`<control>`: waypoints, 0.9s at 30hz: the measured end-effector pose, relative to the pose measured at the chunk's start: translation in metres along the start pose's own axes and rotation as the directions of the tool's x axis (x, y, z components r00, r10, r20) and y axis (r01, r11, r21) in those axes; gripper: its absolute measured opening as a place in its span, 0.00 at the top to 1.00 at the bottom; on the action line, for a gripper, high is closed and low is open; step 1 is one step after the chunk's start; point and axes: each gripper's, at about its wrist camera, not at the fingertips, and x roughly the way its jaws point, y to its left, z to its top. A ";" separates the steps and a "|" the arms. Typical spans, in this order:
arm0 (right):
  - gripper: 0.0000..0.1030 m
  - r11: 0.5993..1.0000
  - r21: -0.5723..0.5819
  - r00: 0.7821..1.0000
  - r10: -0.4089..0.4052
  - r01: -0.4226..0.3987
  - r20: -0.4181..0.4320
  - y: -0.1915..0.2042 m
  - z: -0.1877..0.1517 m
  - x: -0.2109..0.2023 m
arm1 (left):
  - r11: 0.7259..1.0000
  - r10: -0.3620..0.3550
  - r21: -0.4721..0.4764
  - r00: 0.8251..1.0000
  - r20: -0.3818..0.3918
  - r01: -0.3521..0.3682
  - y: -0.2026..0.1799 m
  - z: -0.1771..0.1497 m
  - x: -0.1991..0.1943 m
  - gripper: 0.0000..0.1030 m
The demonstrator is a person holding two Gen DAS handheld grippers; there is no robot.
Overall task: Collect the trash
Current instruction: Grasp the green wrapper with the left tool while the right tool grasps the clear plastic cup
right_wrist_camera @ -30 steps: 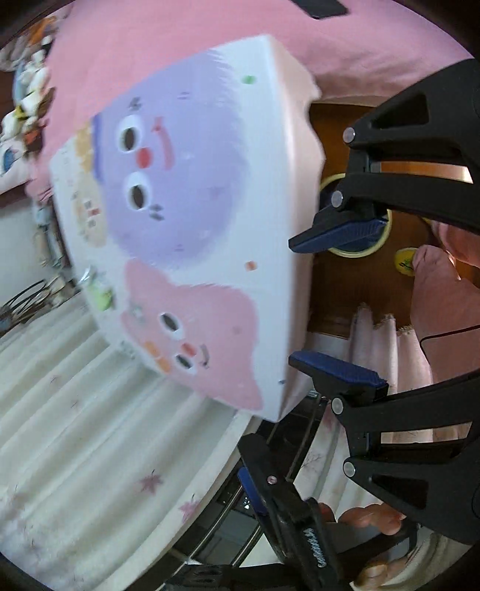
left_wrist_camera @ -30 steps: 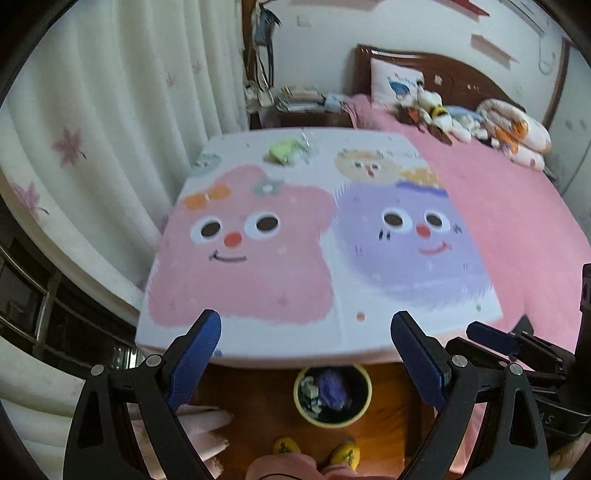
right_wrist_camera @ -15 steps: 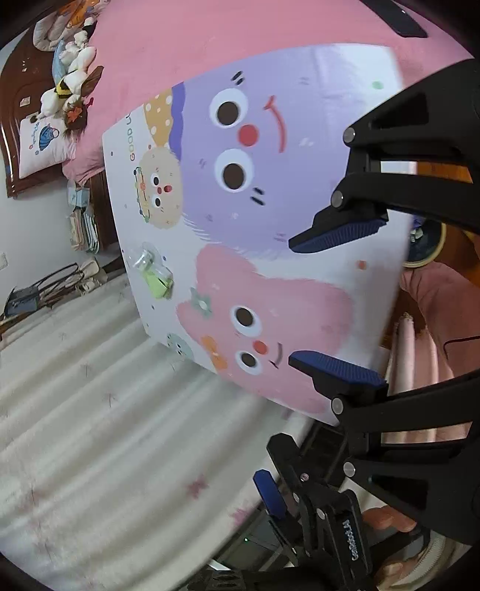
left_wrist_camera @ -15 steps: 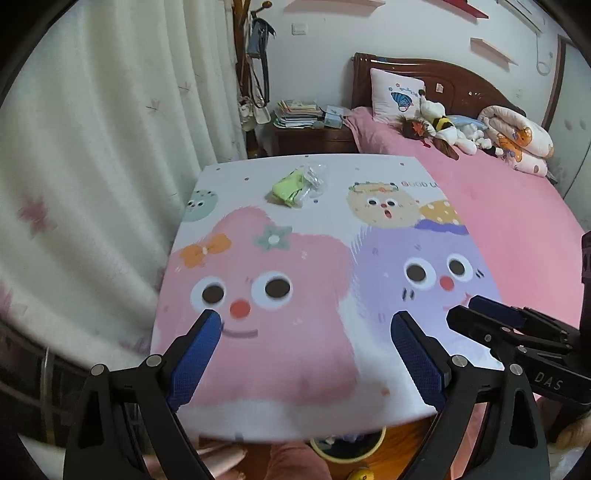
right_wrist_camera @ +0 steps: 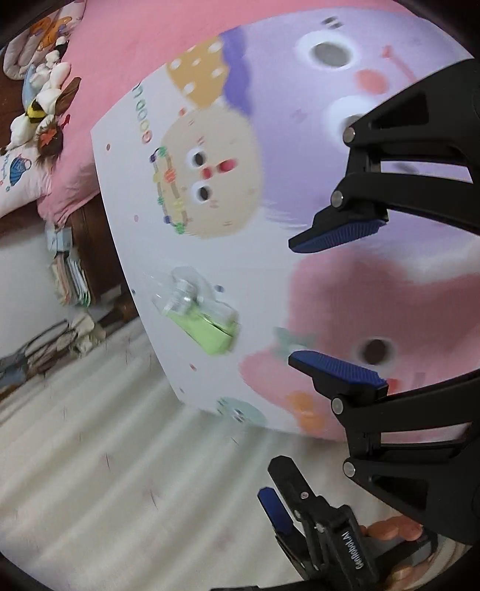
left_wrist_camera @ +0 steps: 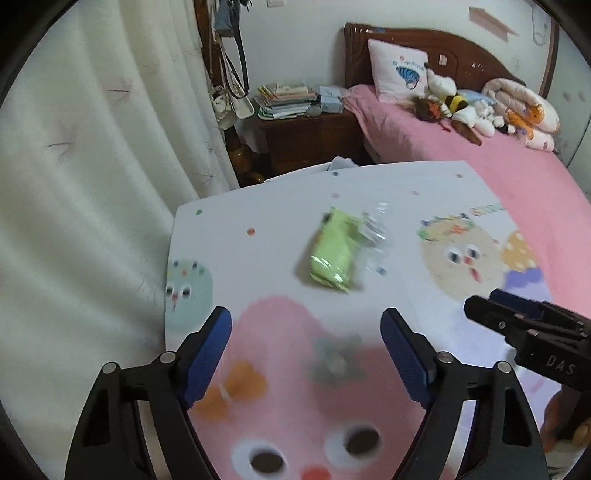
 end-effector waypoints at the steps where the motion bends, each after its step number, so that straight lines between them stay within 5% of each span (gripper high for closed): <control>1: 0.45 1.000 0.010 1.000 -0.013 0.013 -0.001 -0.001 0.011 0.016 | 1.000 -0.003 0.002 1.000 -0.014 0.003 0.006 0.011 0.020 0.22; 5: 0.39 0.995 0.063 0.997 -0.081 0.082 -0.014 -0.006 0.052 0.081 | 1.000 -0.022 -0.003 0.998 -0.051 0.022 0.024 0.040 0.077 0.24; 14: 0.31 0.969 0.129 0.977 -0.211 0.213 -0.030 0.004 0.100 0.169 | 0.999 -0.039 -0.020 0.996 -0.081 0.037 0.050 0.063 0.133 0.24; 23: 0.30 0.933 0.116 0.940 -0.333 0.340 -0.081 0.007 0.118 0.216 | 0.997 -0.081 0.013 0.991 -0.106 0.083 0.035 0.067 0.157 0.24; 27: 0.38 0.936 0.145 0.946 -0.313 0.322 -0.083 -0.011 0.116 0.215 | 0.992 -0.117 0.031 0.984 -0.132 0.122 0.015 0.068 0.171 0.24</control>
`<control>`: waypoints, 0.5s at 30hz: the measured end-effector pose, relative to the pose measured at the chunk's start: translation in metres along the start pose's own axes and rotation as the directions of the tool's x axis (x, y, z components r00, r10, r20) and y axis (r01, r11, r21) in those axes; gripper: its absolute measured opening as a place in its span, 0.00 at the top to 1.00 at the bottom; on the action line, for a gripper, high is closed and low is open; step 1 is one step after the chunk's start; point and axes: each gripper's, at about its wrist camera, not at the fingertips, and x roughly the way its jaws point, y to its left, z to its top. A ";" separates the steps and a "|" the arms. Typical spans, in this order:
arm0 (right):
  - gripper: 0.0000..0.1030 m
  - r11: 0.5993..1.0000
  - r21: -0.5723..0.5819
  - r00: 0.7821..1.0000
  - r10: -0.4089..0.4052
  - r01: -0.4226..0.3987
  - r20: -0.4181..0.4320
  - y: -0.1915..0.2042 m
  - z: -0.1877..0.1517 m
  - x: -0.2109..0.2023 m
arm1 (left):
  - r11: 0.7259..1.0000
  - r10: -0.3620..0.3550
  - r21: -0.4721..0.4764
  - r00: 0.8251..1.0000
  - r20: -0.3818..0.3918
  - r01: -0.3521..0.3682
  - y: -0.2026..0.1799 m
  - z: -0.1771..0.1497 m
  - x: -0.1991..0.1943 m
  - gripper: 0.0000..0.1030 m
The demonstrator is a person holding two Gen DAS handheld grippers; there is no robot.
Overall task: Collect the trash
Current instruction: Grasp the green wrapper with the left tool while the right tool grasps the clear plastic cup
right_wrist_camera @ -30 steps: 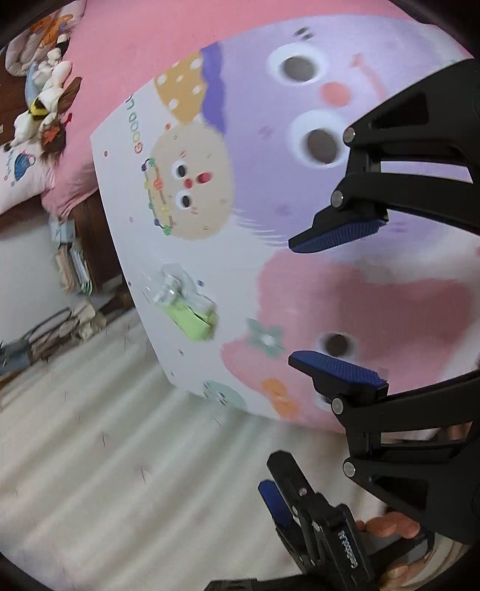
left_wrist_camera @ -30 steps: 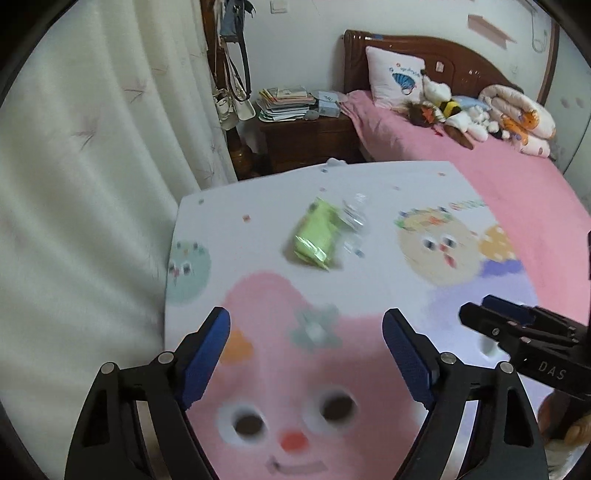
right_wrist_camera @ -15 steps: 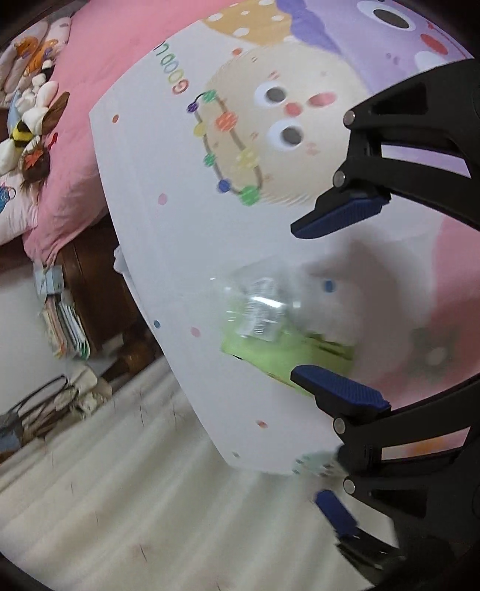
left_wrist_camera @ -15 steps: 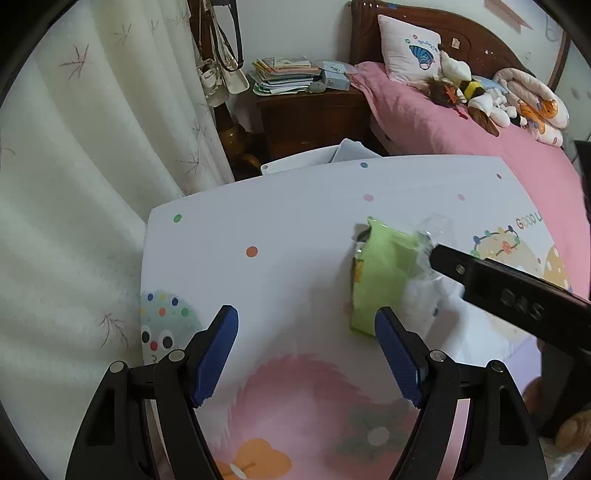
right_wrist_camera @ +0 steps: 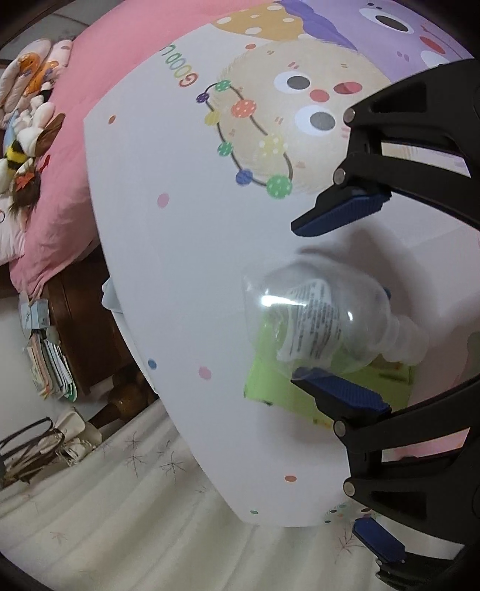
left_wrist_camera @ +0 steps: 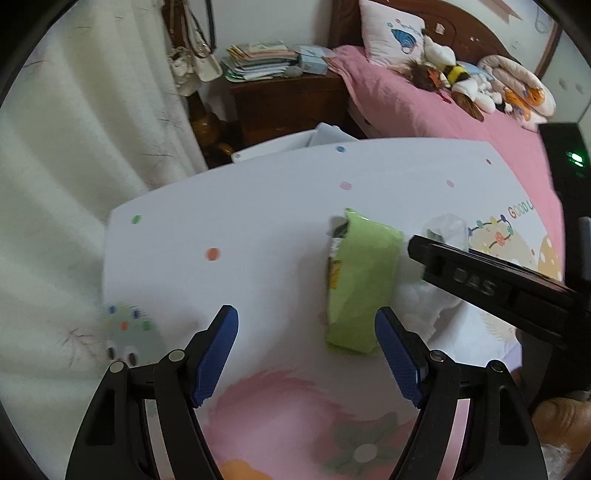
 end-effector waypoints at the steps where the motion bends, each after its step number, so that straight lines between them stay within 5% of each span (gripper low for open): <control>1: 0.38 1.000 0.010 1.000 0.004 -0.004 -0.002 -0.006 0.000 -0.001 | 1.000 -0.010 0.003 1.000 -0.009 0.010 -0.006 -0.003 0.001 0.24; 12: 0.39 0.986 0.135 0.995 0.095 -0.094 -0.006 -0.085 -0.016 -0.018 | 0.999 -0.053 0.007 0.992 -0.112 0.054 -0.048 0.019 0.062 0.25; 15: 0.39 0.971 0.180 0.988 0.157 -0.156 0.007 -0.103 -0.022 -0.024 | 0.999 -0.040 0.005 0.989 -0.141 0.041 -0.056 0.021 0.075 0.47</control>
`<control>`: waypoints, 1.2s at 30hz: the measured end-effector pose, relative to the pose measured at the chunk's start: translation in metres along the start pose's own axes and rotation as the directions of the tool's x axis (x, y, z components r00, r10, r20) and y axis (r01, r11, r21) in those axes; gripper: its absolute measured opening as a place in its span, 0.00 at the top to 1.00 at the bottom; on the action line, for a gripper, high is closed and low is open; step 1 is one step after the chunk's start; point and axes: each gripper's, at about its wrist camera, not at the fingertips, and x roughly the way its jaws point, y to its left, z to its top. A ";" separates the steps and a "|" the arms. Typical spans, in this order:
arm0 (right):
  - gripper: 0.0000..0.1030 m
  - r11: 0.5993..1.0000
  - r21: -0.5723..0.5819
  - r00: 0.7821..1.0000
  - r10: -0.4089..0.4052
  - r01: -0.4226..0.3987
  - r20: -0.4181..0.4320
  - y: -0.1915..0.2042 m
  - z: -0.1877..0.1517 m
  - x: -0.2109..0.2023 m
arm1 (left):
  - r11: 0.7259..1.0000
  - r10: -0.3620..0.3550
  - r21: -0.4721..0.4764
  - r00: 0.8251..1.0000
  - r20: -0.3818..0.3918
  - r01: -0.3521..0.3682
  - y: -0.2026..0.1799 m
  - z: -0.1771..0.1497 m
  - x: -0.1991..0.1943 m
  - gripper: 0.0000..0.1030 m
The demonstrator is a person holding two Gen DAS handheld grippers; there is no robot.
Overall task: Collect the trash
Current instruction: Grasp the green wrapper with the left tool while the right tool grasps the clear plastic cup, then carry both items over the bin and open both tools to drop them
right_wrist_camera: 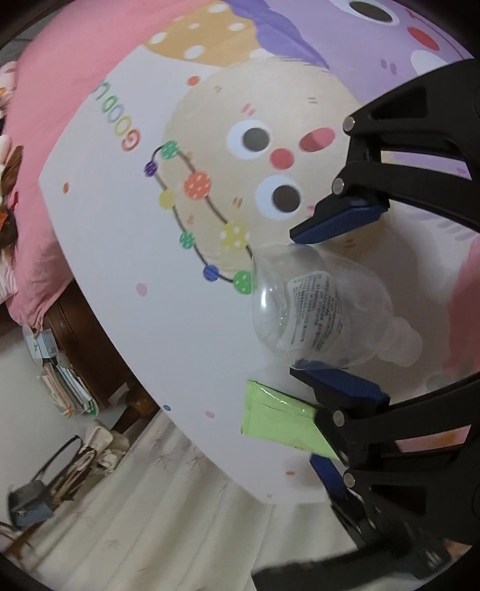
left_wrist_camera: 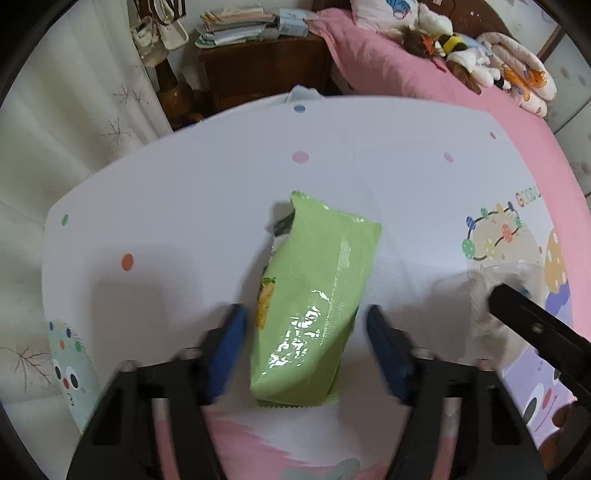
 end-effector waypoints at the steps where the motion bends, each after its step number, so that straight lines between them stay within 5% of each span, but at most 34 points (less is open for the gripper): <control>1: 0.40 1.000 0.008 1.000 0.014 -0.014 0.003 -0.004 0.000 -0.002 | 1.000 0.009 0.006 1.000 0.012 -0.009 -0.002 0.000 -0.001 0.53; 5: 0.42 0.998 0.027 0.998 0.057 -0.058 0.015 -0.016 -0.008 -0.013 | 1.000 -0.026 -0.016 1.000 0.012 0.026 -0.008 -0.004 -0.003 0.74; 6: 0.46 0.997 0.028 0.998 0.068 -0.068 0.017 -0.019 -0.011 -0.016 | 0.999 -0.036 -0.029 0.999 0.017 0.036 -0.009 -0.007 -0.005 0.75; 7: 0.60 0.996 0.031 0.996 0.082 -0.083 0.020 -0.022 -0.015 -0.021 | 0.998 -0.041 -0.039 0.999 0.026 0.042 -0.010 -0.010 -0.009 0.77; 17: 0.59 0.987 -0.059 0.988 0.153 -0.152 0.005 -0.033 -0.049 -0.059 | 0.998 -0.037 -0.050 0.992 0.123 0.043 -0.056 -0.081 -0.068 0.79; 23: 0.59 0.971 -0.105 0.977 0.213 -0.214 -0.022 -0.060 -0.093 -0.105 | 0.993 -0.030 -0.104 0.985 0.167 0.048 -0.083 -0.159 -0.117 0.79; 36: 0.59 0.895 -0.320 0.951 0.285 -0.310 -0.121 -0.165 -0.228 -0.234 | 0.981 0.022 -0.193 0.976 0.217 0.020 -0.193 -0.394 -0.186 0.79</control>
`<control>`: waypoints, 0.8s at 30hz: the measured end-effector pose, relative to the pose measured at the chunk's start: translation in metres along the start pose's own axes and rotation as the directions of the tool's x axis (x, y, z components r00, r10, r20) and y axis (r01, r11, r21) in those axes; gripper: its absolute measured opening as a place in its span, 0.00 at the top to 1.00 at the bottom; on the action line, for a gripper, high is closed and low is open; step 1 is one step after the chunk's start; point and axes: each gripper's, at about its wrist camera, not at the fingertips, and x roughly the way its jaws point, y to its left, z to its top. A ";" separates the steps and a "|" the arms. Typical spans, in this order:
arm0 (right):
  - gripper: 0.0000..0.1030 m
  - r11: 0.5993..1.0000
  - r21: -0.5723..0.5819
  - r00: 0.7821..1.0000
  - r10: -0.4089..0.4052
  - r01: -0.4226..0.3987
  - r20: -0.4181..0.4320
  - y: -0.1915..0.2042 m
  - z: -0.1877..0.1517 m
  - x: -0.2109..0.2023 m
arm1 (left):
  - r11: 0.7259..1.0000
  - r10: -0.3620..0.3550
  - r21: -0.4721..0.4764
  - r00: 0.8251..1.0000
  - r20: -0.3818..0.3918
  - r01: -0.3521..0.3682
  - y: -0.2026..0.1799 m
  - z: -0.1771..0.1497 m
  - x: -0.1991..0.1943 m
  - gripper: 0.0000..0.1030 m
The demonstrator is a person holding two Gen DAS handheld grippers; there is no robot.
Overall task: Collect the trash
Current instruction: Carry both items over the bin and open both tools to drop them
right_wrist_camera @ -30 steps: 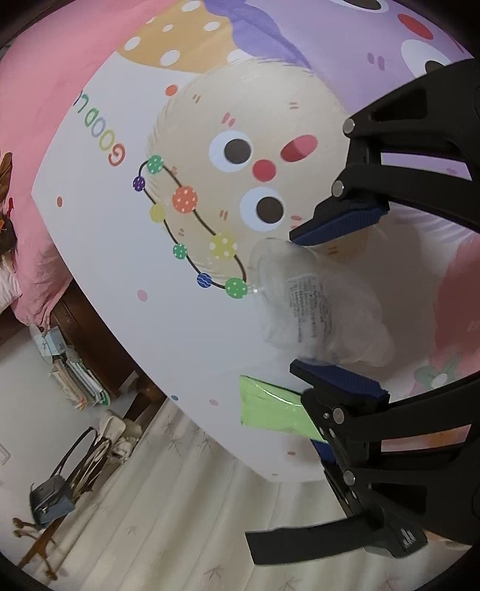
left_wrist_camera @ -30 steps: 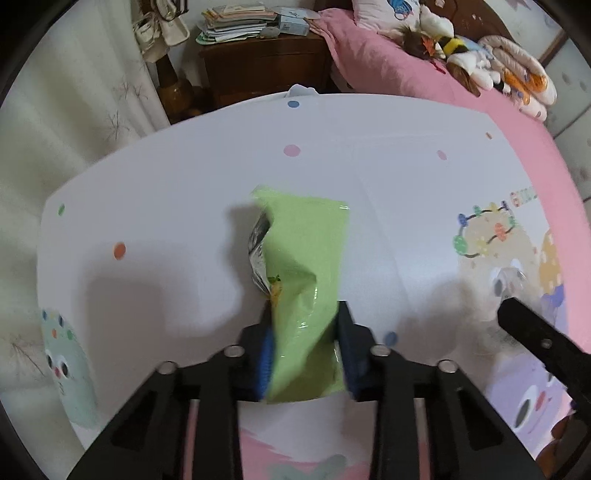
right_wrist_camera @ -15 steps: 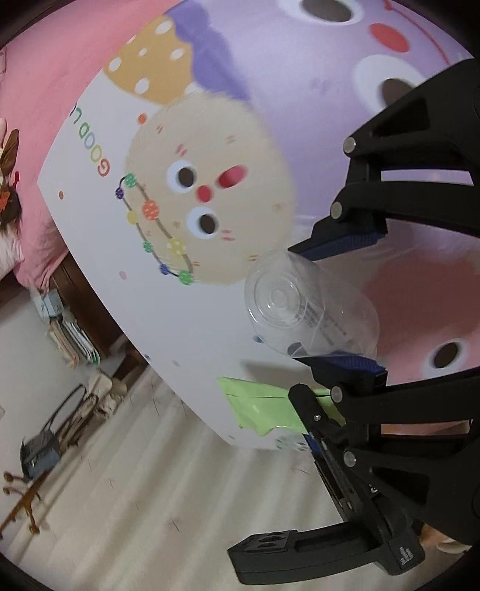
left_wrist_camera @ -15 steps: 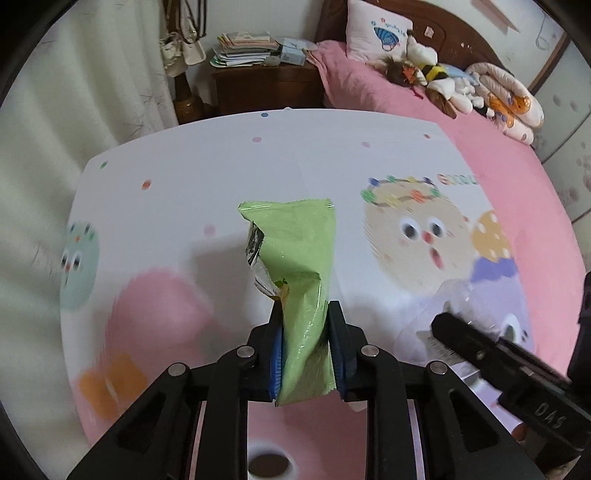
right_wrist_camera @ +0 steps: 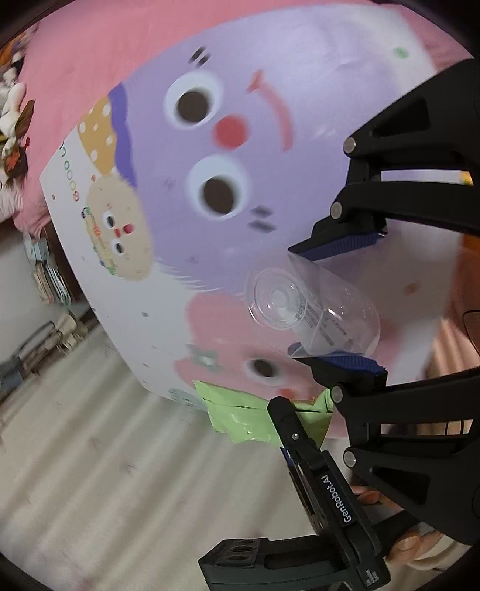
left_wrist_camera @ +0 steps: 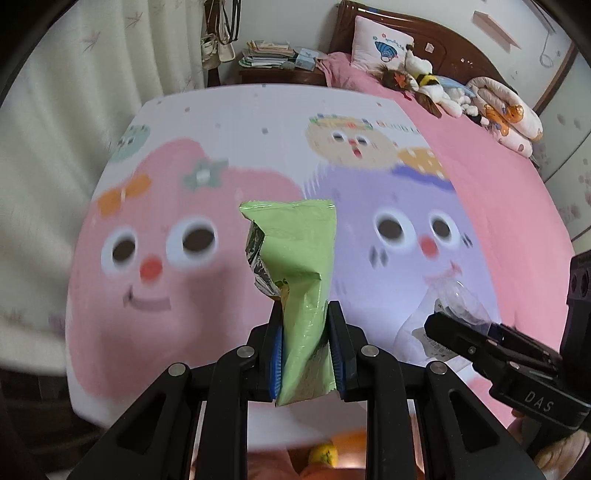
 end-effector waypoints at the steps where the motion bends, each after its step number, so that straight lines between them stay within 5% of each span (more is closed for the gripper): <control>1: 0.59 1.000 -0.009 1.000 0.004 -0.004 -0.009 -0.004 -0.014 -0.010 | 1.000 -0.001 -0.001 1.000 -0.006 0.001 -0.004 -0.014 -0.004 0.79; 13: 0.59 0.998 -0.064 0.994 0.006 -0.013 -0.109 -0.030 -0.135 -0.066 | 0.998 -0.048 0.037 0.993 -0.112 0.052 -0.034 -0.159 -0.026 0.79; 24: 0.59 0.992 0.051 0.968 -0.100 0.114 -0.231 -0.084 -0.229 -0.004 | 0.993 -0.053 0.084 0.962 -0.268 0.078 -0.017 -0.258 0.068 0.79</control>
